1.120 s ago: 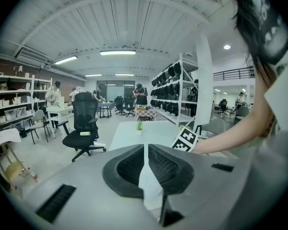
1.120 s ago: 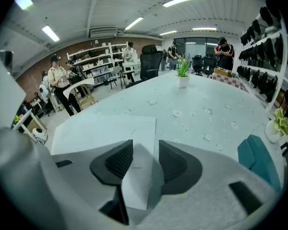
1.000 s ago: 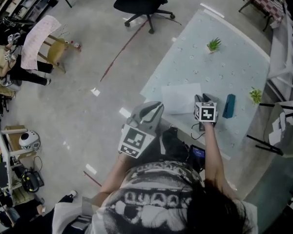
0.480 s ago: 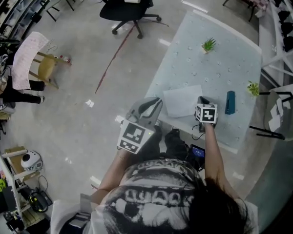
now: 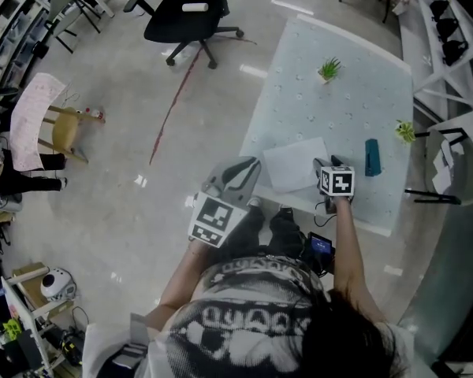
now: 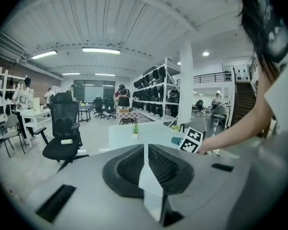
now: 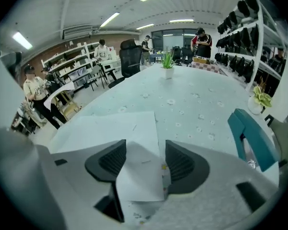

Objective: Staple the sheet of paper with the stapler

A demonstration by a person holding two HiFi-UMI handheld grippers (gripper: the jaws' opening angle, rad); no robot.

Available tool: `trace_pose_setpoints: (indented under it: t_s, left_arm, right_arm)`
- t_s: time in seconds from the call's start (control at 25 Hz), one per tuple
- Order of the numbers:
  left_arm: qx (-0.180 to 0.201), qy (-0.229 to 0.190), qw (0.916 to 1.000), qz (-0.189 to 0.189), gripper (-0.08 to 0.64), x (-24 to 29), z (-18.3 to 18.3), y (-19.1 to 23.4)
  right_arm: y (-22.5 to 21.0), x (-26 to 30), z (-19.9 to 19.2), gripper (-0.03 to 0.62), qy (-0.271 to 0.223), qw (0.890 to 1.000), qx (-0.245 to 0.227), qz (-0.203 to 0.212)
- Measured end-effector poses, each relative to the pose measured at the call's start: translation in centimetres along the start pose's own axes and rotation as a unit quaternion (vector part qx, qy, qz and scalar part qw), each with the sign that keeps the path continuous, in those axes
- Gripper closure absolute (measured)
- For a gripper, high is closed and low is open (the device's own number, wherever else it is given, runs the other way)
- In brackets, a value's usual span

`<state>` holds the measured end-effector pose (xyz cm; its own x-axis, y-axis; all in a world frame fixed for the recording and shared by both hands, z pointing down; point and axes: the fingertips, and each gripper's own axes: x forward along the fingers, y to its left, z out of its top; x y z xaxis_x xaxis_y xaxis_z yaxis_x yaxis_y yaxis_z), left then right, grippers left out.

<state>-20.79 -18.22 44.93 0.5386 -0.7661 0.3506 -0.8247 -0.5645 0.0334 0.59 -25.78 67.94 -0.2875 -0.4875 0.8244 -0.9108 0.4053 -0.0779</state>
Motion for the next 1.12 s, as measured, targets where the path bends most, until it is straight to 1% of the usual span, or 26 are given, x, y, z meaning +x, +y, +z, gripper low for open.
trace_pose_setpoints:
  t_s: [0.12, 0.16, 0.2, 0.24, 0.36, 0.48, 0.52, 0.56, 0.84, 0.96, 1.12]
  left_arm:
    - [0.001, -0.001, 1.0000, -0.009, 0.535, 0.2, -0.1, 0.4]
    - [0.002, -0.001, 0.9999, -0.012, 0.535, 0.3, -0.2, 0.5]
    - [0.002, -0.003, 0.9999, -0.015, 0.535, 0.5, -0.1, 0.6]
    - [0.003, -0.004, 0.9998, -0.019, 0.535, 0.6, -0.1, 0.7]
    - [0.004, -0.009, 0.9995, -0.030, 0.535, 0.9, 0.2, 0.8]
    - [0.005, -0.011, 0.9992, -0.039, 0.535, 0.9, 0.3, 1.1]
    - [0.005, -0.011, 0.9991, -0.042, 0.535, 0.9, 0.4, 1.2]
    - [0.005, -0.012, 0.9989, -0.044, 0.535, 1.0, 0.4, 1.2]
    - [0.005, -0.009, 0.9977, -0.068, 0.535, 1.4, 0.2, 1.0]
    - [0.008, -0.006, 0.9962, -0.087, 0.535, 2.1, 0.2, -0.1]
    - [0.015, -0.007, 0.9930, -0.117, 0.535, 3.2, 0.7, -2.4]
  right_arm:
    - [0.0, -0.1, 0.0, 0.342, 0.006, 1.000, -0.012, -0.011]
    - [-0.1, -0.2, 0.0, 0.350, 0.011, 1.000, -0.014, -0.013]
    - [-0.2, -0.2, -0.1, 0.376, 0.017, 1.000, -0.017, -0.014]
    - [-0.2, -0.2, -0.2, 0.388, 0.022, 0.999, -0.018, -0.015]
    - [0.0, -0.3, -0.2, 0.409, 0.030, 0.999, -0.014, -0.022]
    - [0.4, -0.6, -0.3, 0.494, 0.028, 0.999, 0.003, -0.026]
    - [0.6, -0.7, -0.4, 0.530, 0.026, 0.999, 0.011, -0.026]
    - [0.8, -0.8, -0.6, 0.583, 0.022, 0.999, 0.020, -0.025]
    - [0.6, -2.9, -1.5, 0.583, -0.012, 0.996, 0.085, -0.021]
    - [-0.2, -4.4, -2.2, 0.583, -0.023, 0.995, 0.096, -0.022]
    - [-2.0, -6.8, -3.9, 0.583, -0.029, 0.992, 0.118, -0.026]
